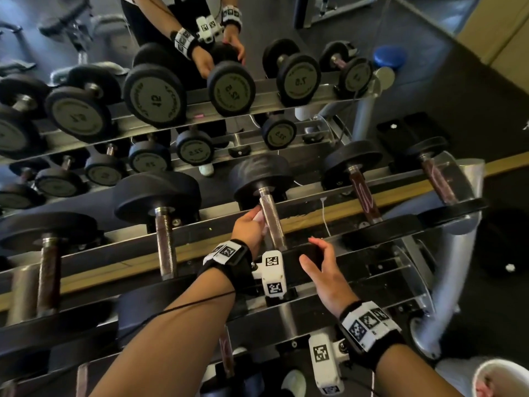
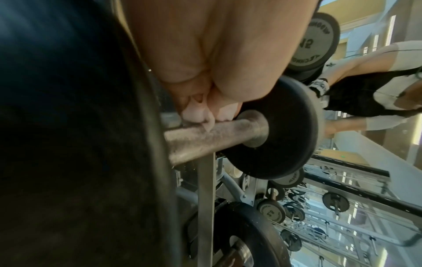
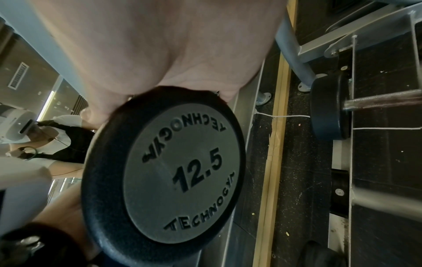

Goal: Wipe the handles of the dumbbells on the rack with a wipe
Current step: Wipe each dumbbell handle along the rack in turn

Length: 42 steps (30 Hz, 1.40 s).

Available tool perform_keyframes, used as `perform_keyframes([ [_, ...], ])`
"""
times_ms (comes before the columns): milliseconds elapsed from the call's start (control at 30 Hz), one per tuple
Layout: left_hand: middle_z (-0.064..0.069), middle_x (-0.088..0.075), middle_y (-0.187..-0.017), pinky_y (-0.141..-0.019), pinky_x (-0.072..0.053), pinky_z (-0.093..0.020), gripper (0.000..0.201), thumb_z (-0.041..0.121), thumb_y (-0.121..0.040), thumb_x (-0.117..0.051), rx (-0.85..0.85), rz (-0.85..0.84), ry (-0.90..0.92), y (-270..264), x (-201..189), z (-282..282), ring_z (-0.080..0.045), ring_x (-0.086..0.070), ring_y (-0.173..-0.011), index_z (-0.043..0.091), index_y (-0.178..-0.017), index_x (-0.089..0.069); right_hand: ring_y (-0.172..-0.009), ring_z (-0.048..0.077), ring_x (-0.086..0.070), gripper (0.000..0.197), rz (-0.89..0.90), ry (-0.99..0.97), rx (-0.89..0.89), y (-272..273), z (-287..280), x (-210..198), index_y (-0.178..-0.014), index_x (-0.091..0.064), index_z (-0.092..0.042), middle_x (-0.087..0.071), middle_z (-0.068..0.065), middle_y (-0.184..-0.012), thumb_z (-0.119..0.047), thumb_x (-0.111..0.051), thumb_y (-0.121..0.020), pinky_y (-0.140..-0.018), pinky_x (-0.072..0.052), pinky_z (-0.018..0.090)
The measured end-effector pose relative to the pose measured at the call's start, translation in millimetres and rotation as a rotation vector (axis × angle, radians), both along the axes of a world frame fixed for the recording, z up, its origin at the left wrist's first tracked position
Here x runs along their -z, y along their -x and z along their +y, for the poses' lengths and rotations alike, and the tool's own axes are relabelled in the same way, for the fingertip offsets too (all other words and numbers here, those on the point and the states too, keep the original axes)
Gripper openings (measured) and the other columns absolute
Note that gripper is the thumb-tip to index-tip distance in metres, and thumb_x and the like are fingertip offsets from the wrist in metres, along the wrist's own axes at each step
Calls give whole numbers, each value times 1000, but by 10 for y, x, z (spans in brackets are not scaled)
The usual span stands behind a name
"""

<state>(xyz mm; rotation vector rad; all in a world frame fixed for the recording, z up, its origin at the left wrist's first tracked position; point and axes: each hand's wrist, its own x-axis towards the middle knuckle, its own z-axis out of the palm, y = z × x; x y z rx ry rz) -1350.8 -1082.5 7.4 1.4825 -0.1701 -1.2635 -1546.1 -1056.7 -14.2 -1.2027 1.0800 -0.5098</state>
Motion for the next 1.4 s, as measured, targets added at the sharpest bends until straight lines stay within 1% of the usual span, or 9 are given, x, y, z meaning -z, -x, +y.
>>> perform_keyframes([
  [100, -20, -65, -99, -59, -36, -24, 38, 20, -105, -44, 155, -38, 10, 4, -17, 60, -15, -42, -60, -8, -125, -59, -113, 12, -58, 47, -8, -11, 8, 9, 3, 12, -132, -34, -44, -53, -4, -127, -42, -60, -93, -84, -47, 21],
  [233, -16, -72, -112, -91, -55, -40, 29, 19, -102, -51, 198, -34, -43, -47, -12, 176, -29, -70, -99, 12, -128, -63, -111, 8, -58, 48, -16, -14, 8, 10, 6, -5, -131, -35, -47, -52, -6, -126, -45, -60, -90, -81, -48, 19],
  [400, -8, -75, -102, -70, -60, -30, 57, -14, -92, -41, 114, 11, -89, -136, 83, 356, -19, -75, -87, 15, -140, -51, -114, 12, -57, 54, -36, -19, -6, 21, -9, 12, -129, -35, -49, -52, -5, -128, -52, -61, -82, -89, -48, 26],
  [567, -10, -69, -112, -54, -55, -23, 51, 6, -99, -55, 61, 19, -76, -55, 23, 250, -14, -71, -70, 20, -146, -43, -115, 12, -59, 53, -57, -28, 5, 18, -7, 32, -128, -36, -49, -53, -4, -128, -50, -63, -82, -89, -49, 25],
  [667, -19, -68, -119, -82, -57, -40, 59, 0, -99, -49, 167, 40, -101, -19, -2, 157, -28, -68, -97, 19, -152, -33, -111, 6, -59, 52, -52, -19, 8, 11, -6, 18, -126, -36, -52, -53, -8, -127, -51, -62, -81, -83, -49, 20],
  [867, -8, -73, -84, -51, -53, -20, 61, 6, -100, -51, 265, 23, -100, -2, -160, 289, -10, -68, -58, 17, -154, -25, -115, 13, -56, 54, -54, -6, 25, 11, 1, 29, -128, -36, -49, -51, -4, -128, -51, -62, -81, -94, -49, 32],
  [1100, -11, -75, -104, -72, -62, -35, 78, -23, -91, -36, 316, 73, -81, -161, -286, 501, -22, -74, -92, 21, -154, -25, -114, 13, -57, 57, -51, -7, 21, 19, 3, 43, -131, -36, -46, -52, -2, -128, -51, -62, -81, -89, -49, 27],
  [1267, -19, -67, -105, -83, -59, -42, 75, -22, -91, -38, -5, 160, -15, -219, -303, 427, -42, -65, -111, 21, -152, -31, -115, 14, -56, 53, -44, -3, 30, 16, 11, 31, -132, -36, -45, -51, -1, -128, -45, -62, -85, -96, -49, 34],
  [1400, -20, -63, -126, -98, -52, -45, 68, -15, -97, -31, -64, 99, -60, -93, -243, 231, -37, -60, -120, 18, -156, -24, -116, 15, -57, 51, -30, 6, 25, 11, 8, 18, -132, -36, -43, -53, 0, -129, -44, -62, -88, -98, -48, 35],
])
